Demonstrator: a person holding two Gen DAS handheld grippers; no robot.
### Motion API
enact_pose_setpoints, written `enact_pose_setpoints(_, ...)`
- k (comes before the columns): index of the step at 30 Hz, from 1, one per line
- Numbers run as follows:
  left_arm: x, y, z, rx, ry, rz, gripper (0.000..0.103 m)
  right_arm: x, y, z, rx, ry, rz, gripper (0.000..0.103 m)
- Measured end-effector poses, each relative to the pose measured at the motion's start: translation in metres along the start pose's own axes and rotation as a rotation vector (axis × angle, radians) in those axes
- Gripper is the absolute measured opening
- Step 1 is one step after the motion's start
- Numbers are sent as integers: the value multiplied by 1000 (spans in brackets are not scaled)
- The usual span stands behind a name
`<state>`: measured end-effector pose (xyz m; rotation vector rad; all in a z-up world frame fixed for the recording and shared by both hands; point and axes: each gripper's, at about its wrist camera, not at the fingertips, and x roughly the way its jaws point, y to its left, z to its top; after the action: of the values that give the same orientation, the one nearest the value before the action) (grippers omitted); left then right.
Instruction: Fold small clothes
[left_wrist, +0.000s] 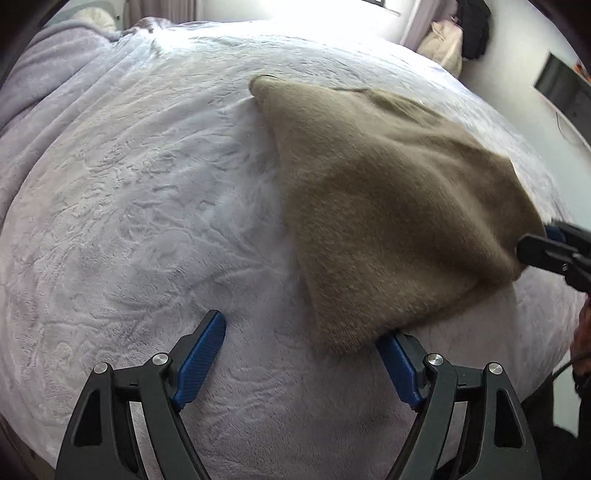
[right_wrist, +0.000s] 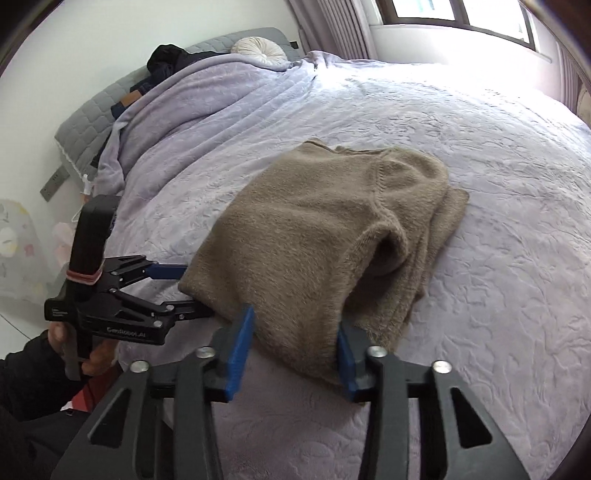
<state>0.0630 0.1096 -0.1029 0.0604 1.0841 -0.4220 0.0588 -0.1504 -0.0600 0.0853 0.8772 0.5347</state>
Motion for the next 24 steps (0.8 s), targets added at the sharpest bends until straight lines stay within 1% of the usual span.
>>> enact_pose_setpoints(1,-2,4,3,-24,-8,-5,82,1,0,2,-2,4,-13,8)
enact_pose_setpoints(4,-7,19,5,-104,-26,-21,82,-1,-6,3,40,15,-28,7)
enact_pose_setpoints(7,-13,33,-1,-187,-27,-68,82,-6,-12,-2,64,25,-35,6)
enact_pose_setpoints(8,-14,33,-1,-189,-31,-70,82,-8,-13,-4,76,24,-25,6)
enact_pose_setpoints(12,-20,22,-1,-151,-51,-40,82,-13,-12,-3,101,-5,5,6)
enact_pose_setpoints(14,-22,27,2,-182,-66,-59,82,-16,-10,1,104,-26,14,6)
enact_pose_setpoints(15,-22,31,3,-200,-73,-56,82,-20,-6,3,96,-38,13,6)
enact_pose_setpoints(16,-21,36,4,-217,-70,-41,82,-22,-5,4,90,-45,11,6)
enact_pose_setpoints(17,-15,44,3,-250,-48,-33,82,-22,-4,5,85,-43,2,6)
enact_pose_setpoints(19,-8,56,-2,-316,-19,-72,82,-14,-8,1,87,-2,-24,6)
enact_pose_setpoints(20,-8,56,-3,-322,-24,-71,82,-8,-12,-2,104,24,-32,6)
enact_pose_setpoints(22,-12,49,-3,-289,-29,-25,82,3,-18,-9,136,69,-44,6)
enact_pose_setpoints(23,-13,44,-4,-266,-28,3,82,3,-18,-11,140,70,-42,6)
enact_pose_setpoints(24,-13,42,-5,-257,-24,12,82,2,-17,-12,138,64,-38,6)
